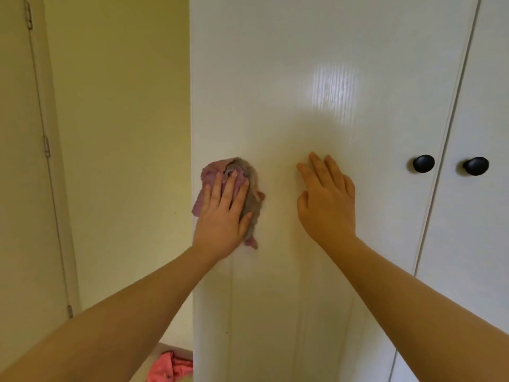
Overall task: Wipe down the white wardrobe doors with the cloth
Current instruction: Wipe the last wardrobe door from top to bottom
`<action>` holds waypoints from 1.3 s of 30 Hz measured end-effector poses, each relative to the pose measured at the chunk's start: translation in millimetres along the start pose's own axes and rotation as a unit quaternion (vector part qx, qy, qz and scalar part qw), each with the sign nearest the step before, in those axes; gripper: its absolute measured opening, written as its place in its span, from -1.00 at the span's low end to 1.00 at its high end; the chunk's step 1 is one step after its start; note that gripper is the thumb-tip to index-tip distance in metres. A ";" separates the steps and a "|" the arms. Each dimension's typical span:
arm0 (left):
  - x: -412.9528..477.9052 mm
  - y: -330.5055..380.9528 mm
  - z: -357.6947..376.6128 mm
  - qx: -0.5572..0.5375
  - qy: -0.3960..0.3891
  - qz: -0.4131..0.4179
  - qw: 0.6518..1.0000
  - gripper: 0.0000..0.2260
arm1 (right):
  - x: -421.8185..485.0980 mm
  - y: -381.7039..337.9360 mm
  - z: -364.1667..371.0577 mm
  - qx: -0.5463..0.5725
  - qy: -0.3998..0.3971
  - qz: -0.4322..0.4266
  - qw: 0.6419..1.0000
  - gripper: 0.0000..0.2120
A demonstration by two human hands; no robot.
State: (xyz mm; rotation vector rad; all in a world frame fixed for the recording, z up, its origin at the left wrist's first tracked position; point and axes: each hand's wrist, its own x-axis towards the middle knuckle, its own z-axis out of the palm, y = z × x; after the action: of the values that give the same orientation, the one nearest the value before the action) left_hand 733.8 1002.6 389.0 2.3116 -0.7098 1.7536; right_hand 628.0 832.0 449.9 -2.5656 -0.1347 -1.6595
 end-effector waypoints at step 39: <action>-24.8 117.4 12.2 -0.021 -0.027 0.033 0.999 -0.50 | -56.5 81.0 -31.4 -0.108 0.012 0.037 0.993 -0.51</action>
State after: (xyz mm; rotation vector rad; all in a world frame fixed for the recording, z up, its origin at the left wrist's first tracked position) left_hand 685.9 901.8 343.4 2.3423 -0.8339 1.6918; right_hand 586.2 746.2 409.5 -2.6636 0.1501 -1.7656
